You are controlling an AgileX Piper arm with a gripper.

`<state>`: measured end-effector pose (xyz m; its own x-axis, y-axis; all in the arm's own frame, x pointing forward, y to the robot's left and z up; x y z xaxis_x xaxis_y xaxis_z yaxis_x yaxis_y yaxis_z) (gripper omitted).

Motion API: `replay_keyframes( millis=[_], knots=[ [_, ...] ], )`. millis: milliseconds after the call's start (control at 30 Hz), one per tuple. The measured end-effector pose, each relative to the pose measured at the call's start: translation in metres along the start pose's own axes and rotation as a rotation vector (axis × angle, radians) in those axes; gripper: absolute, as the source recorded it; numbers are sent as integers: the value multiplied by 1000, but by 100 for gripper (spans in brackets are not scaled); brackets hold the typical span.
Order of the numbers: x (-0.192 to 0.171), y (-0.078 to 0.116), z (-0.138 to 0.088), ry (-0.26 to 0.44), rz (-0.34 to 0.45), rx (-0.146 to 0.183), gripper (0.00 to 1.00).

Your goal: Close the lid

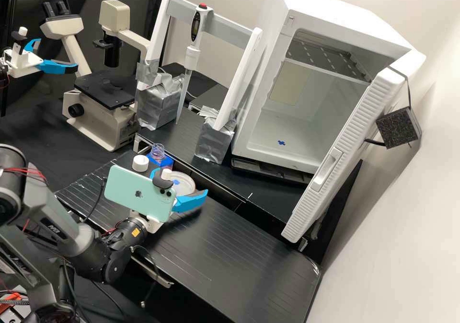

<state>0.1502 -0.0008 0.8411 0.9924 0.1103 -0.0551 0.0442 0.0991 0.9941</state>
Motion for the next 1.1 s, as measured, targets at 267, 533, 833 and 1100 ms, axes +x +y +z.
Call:
replay_keyframes(
  millis=[267, 533, 833, 1100],
  knots=[
    [-15, 12, -30, 100, 89, -24, 100],
    [-10, 11, -47, 226, 141, 37, 100],
    [11, 4, -49, 130, 299, 103, 100],
    [13, 6, -40, 89, 302, 138, 100]
  ],
)
